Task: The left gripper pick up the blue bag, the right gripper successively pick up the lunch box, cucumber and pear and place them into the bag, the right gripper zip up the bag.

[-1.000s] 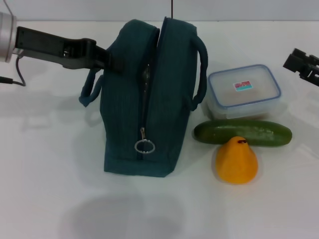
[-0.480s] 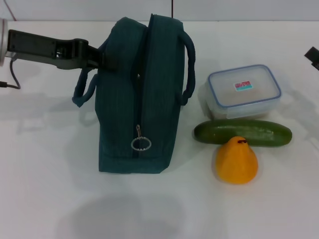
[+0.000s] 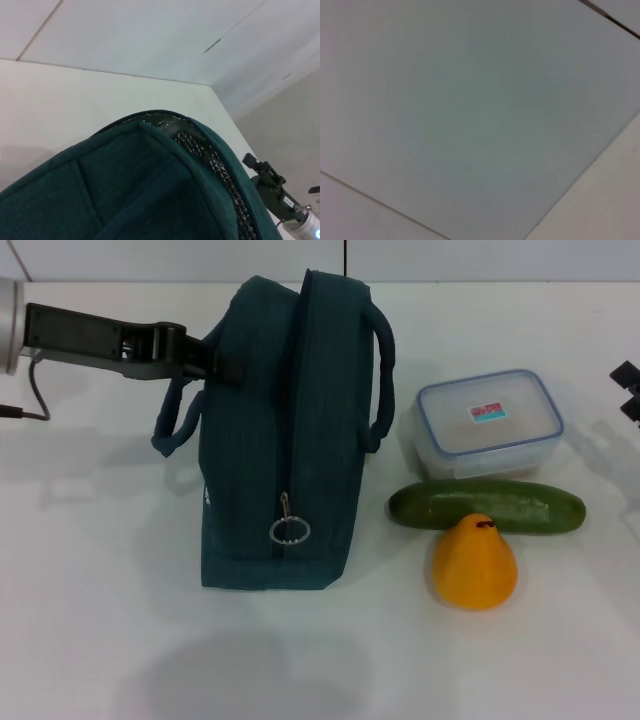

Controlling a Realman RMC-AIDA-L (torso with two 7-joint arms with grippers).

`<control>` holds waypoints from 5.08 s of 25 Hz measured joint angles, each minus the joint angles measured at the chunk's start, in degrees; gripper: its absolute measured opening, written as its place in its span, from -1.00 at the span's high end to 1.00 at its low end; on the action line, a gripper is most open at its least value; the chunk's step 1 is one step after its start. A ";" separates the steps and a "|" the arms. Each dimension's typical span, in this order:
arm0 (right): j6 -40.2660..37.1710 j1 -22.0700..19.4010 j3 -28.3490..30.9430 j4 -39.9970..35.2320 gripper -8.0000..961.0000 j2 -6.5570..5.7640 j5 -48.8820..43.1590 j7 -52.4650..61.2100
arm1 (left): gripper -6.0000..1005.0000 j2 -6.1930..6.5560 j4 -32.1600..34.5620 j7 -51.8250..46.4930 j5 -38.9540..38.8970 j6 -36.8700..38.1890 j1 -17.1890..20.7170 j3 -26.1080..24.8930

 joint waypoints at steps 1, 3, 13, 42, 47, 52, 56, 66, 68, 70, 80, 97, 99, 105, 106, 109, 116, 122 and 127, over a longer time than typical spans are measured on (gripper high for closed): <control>0.07 0.29 0.00 0.33 -0.72 0.08 0.00 0.58 | 0.87 -0.01 0.00 0.14 0.00 0.00 0.00 0.00; 0.31 0.90 0.00 1.30 -0.72 0.18 0.02 1.14 | 0.87 -0.04 0.00 0.68 0.00 0.00 0.06 0.00; 6.08 4.90 -0.01 5.64 -0.72 0.54 0.09 1.39 | 0.87 -0.70 0.00 1.95 -0.08 0.00 0.21 0.20; 7.23 7.28 -0.58 7.49 0.20 0.45 -0.44 3.43 | 0.87 -0.68 0.01 2.77 -0.13 -0.58 0.07 0.00; 6.87 6.86 -0.46 7.27 0.42 0.32 -0.34 3.74 | 0.87 -0.66 0.00 2.81 -0.16 -0.78 -0.03 0.00; 4.72 6.77 -0.76 7.06 0.55 0.09 -0.51 5.60 | 0.87 -0.69 0.00 3.38 -0.18 -0.80 -0.03 0.00; 2.53 6.55 -0.63 6.90 0.59 0.05 -0.44 5.97 | 0.87 -0.71 0.01 3.99 -0.18 -0.82 0.17 0.00; 0.98 5.75 -0.32 5.79 0.79 0.07 -0.13 8.19 | 0.87 -0.75 0.01 4.09 -0.18 -0.89 0.32 0.00; 0.98 5.70 -0.17 5.78 0.79 0.10 -0.10 8.51 | 0.87 -0.76 0.01 4.07 -0.18 -0.88 0.37 0.00; 1.02 5.66 -0.12 5.78 0.79 0.16 -0.05 9.64 | 0.87 -0.84 0.01 4.03 -0.18 -0.89 0.38 0.00; 1.41 5.64 -0.01 6.10 0.78 0.43 0.08 22.94 | 0.87 -1.34 0.00 4.05 -0.16 -0.89 -0.07 0.00; -10.86 3.90 0.17 7.39 0.78 0.47 7.07 32.69 | 0.87 -2.07 0.01 4.09 -0.16 -0.88 0.05 0.00; -12.16 4.10 0.18 8.26 0.78 0.49 9.10 32.70 | 0.87 -2.20 0.01 4.09 -0.16 -0.88 0.02 0.00; -16.62 6.30 1.84 8.89 0.79 0.51 10.28 32.73 | 0.87 -2.26 0.01 4.09 -0.60 -0.88 -0.26 0.27; -17.89 6.89 2.64 8.89 0.79 0.51 10.45 32.74 | 0.87 -2.26 0.02 4.09 -0.87 -0.88 -0.31 0.33; -19.75 8.55 5.14 8.73 0.79 0.52 10.46 32.76 | 0.87 -2.25 0.09 4.09 -1.36 -0.87 -0.51 0.36; -21.33 13.03 7.85 8.36 0.78 0.46 10.52 32.78 | 0.87 -2.98 0.09 4.20 -1.46 -0.87 -0.97 0.35; -21.36 18.39 7.71 8.34 0.78 0.50 10.19 32.63 | 0.87 -3.62 0.04 4.34 -1.48 -1.66 -1.78 0.35; -19.56 20.86 6.24 8.75 0.78 0.51 7.80 32.12 | 0.87 -3.81 0.00 5.15 -1.50 -3.45 -2.33 0.35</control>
